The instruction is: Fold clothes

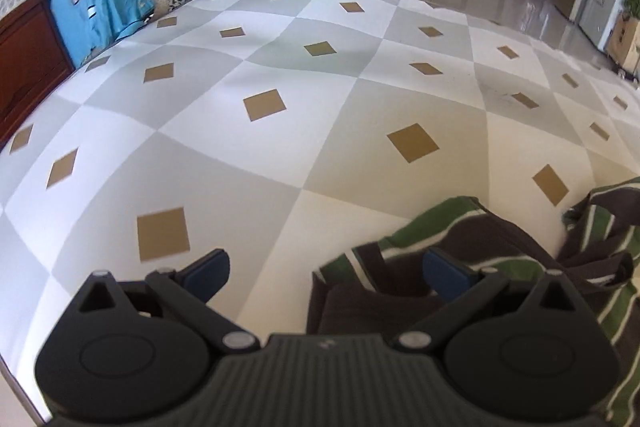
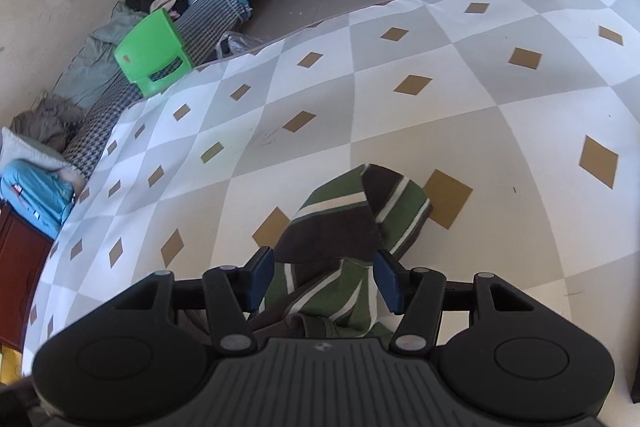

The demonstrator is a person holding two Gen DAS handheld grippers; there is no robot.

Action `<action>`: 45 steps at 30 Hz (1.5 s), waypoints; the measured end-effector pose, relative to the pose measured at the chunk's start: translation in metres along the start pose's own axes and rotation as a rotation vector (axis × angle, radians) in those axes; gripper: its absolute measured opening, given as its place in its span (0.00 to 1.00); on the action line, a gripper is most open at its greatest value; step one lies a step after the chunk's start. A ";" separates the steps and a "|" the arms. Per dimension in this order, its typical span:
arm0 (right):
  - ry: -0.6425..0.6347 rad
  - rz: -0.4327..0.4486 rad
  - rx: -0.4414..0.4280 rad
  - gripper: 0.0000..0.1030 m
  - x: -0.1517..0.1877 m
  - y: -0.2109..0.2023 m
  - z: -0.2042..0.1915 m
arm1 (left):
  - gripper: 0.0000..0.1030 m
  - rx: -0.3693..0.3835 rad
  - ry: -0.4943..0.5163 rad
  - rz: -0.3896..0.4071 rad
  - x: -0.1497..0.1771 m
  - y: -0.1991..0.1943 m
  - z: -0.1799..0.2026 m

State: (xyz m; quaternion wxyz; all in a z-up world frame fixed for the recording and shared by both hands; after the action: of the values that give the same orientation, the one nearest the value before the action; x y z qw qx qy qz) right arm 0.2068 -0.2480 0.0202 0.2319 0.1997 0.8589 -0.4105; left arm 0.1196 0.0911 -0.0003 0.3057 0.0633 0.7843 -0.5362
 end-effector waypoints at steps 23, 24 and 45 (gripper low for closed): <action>-0.028 -0.084 0.053 0.53 -0.001 0.052 0.016 | 1.00 0.044 0.204 -0.085 -0.010 0.068 0.058; -0.036 -0.083 0.055 0.52 -0.001 0.052 0.015 | 1.00 0.037 0.209 -0.083 -0.011 0.068 0.058; 0.100 0.114 -0.057 0.04 -0.025 0.035 0.017 | 1.00 -0.145 0.229 -0.013 -0.026 0.076 0.043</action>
State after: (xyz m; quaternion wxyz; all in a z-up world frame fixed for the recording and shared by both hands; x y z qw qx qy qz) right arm 0.2494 -0.2453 0.0032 0.2175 0.2620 0.8680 -0.3613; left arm 0.1908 0.0911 -0.0575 0.2146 0.0968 0.8511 -0.4693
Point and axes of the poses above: each gripper's, at about its wrist camera, not at the fingertips, and y roughly the way its jaws point, z to its right, x to its underside, the point moved 3 cm from there along y, roughly the way its jaws point, and after that the axes turned 15 degrees about -x, right-handed, at the moved point
